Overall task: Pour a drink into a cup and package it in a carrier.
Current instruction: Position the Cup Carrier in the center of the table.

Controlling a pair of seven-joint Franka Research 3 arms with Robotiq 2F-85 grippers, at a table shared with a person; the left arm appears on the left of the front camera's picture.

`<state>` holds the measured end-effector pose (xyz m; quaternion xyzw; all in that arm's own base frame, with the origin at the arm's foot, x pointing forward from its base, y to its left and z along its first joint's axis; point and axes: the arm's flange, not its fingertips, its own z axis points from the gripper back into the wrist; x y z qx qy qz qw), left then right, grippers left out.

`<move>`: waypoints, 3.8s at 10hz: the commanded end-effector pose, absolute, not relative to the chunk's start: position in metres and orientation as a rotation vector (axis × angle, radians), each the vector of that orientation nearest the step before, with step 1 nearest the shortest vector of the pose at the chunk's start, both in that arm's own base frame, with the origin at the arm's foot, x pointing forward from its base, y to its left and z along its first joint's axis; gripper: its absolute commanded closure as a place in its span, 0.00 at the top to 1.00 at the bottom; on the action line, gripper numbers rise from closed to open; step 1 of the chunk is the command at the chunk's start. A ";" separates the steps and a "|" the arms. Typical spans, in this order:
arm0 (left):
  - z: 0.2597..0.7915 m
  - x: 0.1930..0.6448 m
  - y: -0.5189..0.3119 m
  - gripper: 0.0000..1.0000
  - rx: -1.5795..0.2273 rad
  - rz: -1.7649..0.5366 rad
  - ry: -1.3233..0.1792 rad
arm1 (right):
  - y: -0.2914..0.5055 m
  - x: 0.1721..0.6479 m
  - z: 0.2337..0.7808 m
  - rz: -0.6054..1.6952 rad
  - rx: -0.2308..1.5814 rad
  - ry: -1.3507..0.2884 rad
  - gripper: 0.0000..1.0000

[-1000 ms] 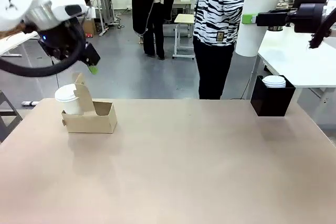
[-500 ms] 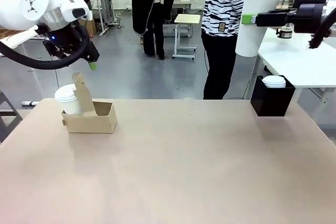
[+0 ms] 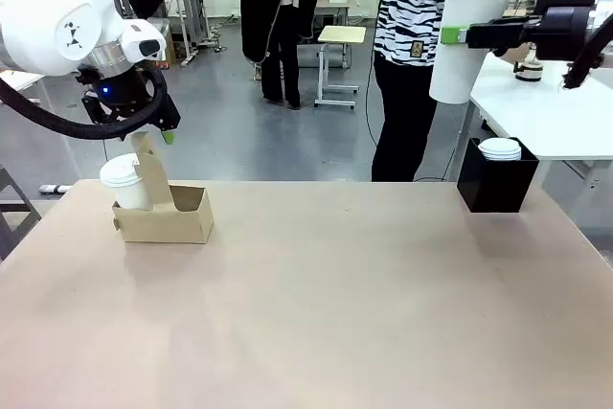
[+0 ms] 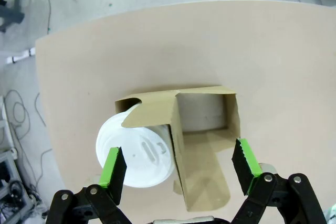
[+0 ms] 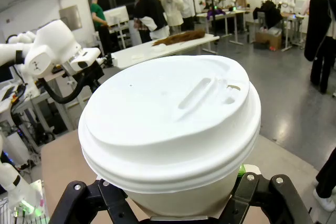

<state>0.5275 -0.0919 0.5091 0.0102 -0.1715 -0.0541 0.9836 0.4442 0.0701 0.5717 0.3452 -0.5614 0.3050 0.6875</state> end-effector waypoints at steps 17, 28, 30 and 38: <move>0.522 0.516 -0.101 0.02 -0.063 0.055 -0.304 | 0.071 0.446 0.575 0.695 0.769 -1.267 0.81; 0.570 0.381 -0.344 0.02 -0.007 0.043 -0.286 | 0.071 0.446 0.575 0.695 0.769 -1.267 0.81; 0.543 0.376 -0.363 0.02 0.031 0.042 -0.243 | 0.071 0.446 0.575 0.695 0.769 -1.267 0.81; 0.494 0.366 -0.393 0.02 0.049 0.026 -0.227 | 0.071 0.446 0.575 0.695 0.769 -1.267 0.81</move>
